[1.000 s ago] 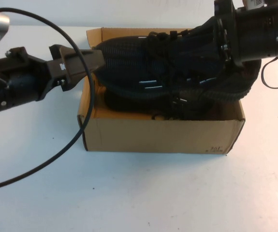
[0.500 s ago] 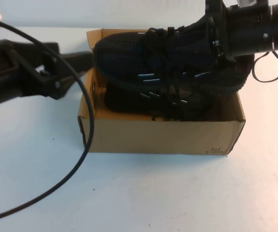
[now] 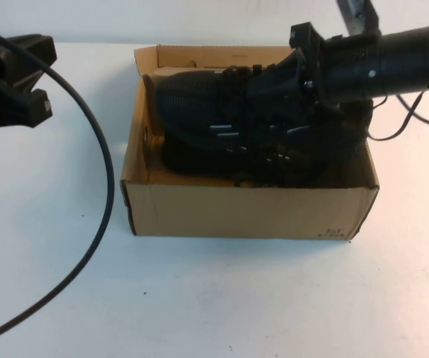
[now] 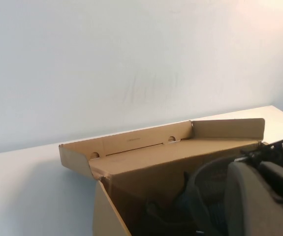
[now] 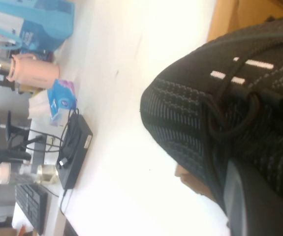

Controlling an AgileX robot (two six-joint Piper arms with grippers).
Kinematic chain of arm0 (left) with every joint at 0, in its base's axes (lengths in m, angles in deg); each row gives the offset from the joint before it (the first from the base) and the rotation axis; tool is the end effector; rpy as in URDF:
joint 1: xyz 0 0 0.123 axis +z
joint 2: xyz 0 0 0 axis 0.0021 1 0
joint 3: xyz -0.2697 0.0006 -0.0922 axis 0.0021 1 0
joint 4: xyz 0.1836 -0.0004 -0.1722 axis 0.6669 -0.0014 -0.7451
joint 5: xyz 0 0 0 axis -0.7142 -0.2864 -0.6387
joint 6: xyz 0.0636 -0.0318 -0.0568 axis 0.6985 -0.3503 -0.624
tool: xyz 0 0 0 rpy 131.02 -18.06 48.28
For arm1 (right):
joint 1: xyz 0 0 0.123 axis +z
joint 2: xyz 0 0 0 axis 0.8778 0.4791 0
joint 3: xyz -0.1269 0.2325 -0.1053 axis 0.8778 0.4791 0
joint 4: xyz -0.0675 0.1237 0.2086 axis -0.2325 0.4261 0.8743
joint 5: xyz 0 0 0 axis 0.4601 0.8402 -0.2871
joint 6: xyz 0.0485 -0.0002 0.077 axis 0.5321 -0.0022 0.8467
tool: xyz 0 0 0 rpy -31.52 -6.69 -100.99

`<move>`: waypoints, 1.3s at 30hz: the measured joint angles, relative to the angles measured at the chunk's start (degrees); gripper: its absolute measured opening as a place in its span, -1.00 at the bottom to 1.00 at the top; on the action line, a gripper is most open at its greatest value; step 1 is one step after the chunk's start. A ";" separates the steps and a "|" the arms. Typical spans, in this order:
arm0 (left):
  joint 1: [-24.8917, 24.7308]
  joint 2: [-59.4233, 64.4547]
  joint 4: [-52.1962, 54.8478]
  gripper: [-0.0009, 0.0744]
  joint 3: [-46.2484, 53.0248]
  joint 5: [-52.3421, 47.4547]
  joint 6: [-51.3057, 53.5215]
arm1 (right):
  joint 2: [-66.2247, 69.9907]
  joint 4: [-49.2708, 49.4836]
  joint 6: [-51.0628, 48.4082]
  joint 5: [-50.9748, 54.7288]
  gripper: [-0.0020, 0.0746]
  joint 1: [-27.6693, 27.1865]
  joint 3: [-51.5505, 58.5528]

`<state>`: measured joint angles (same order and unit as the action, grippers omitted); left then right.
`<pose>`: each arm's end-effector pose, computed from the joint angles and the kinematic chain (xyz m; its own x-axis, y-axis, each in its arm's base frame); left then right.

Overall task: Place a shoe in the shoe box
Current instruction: Place the shoe in the shoe box

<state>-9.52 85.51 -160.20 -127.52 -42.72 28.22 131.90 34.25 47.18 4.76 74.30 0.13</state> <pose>0.2140 -0.0700 0.3687 -0.1258 0.0225 -0.9918 0.5117 0.8579 -0.0455 0.3647 0.1574 0.3196 -0.9268 0.1431 -0.3472 -0.2469 0.4645 0.8504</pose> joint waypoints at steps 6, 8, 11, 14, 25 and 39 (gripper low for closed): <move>-0.52 0.00 0.26 -0.97 0.00 -0.58 -0.09 | 2.72 0.00 -1.68 -0.24 -0.96 1.77 -0.22; -0.52 0.00 0.26 -0.97 0.00 -0.97 -0.45 | 3.47 0.00 -2.87 -0.52 -0.96 2.20 -0.22; -0.52 0.00 0.30 -0.97 0.00 -1.18 -0.45 | 4.29 0.00 -3.52 -1.07 -0.96 2.44 -0.22; -0.52 0.00 0.30 -0.97 0.00 -1.42 -0.45 | 5.04 0.00 -3.64 -0.98 -0.96 2.44 -0.28; -0.52 0.00 0.53 -0.97 0.00 -1.42 -0.54 | 8.28 -1.73 -2.67 -0.83 -0.96 2.44 -0.36; -0.52 0.00 2.54 -0.97 0.00 -1.42 -2.25 | 9.27 -1.82 -1.79 0.57 -0.10 2.44 -0.59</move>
<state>-10.05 85.51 -157.66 -127.52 -44.14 25.97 141.17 32.43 45.39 5.33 76.75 -0.46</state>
